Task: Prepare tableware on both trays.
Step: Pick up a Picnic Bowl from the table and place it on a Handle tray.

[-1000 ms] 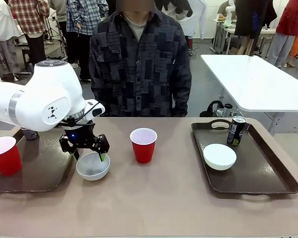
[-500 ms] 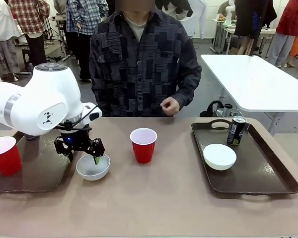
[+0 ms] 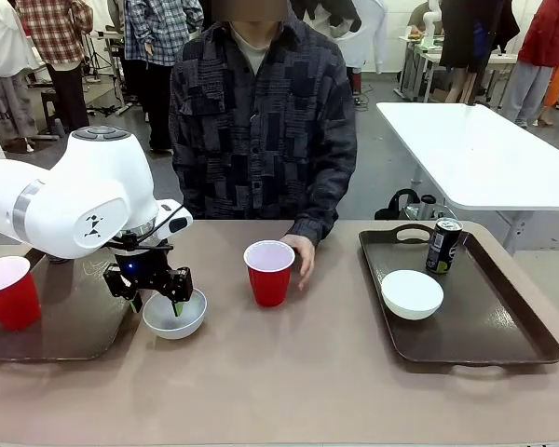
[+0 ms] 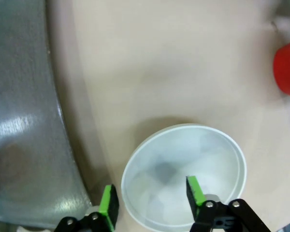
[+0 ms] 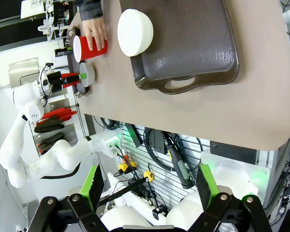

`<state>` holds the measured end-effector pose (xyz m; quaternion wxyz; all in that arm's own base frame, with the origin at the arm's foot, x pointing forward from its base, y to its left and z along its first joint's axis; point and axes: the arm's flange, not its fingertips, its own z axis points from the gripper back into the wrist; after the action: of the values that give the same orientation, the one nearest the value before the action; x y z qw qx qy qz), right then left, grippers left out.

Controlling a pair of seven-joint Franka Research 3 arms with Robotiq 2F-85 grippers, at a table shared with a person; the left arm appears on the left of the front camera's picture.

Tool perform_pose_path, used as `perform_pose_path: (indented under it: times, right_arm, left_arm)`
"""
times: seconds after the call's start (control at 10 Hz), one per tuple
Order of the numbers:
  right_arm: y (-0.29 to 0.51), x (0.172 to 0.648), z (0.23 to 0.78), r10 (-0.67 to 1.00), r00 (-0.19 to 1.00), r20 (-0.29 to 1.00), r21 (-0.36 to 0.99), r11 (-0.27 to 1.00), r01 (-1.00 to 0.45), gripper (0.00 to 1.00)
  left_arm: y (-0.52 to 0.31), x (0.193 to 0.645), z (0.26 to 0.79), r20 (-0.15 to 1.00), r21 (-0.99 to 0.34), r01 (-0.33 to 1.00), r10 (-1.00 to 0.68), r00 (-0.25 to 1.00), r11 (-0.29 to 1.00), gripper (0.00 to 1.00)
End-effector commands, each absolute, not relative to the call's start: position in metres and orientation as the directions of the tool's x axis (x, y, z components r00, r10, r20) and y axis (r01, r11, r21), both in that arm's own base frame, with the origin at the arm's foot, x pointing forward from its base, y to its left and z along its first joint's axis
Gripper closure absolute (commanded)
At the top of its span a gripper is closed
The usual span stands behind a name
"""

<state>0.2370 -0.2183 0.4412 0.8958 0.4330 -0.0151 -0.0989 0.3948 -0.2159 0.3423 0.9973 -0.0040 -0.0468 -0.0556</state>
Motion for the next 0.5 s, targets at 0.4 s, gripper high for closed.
perform_pose_path:
  times: [0.4]
  right_arm:
    - [-0.2173,0.2349,0.441,-0.187,0.981,-0.049,0.785,0.6,0.154,0.0]
  left_arm:
    - [-0.2215,0.397,0.342,0.105,0.06,0.068,-0.074,0.992,0.996,1.0]
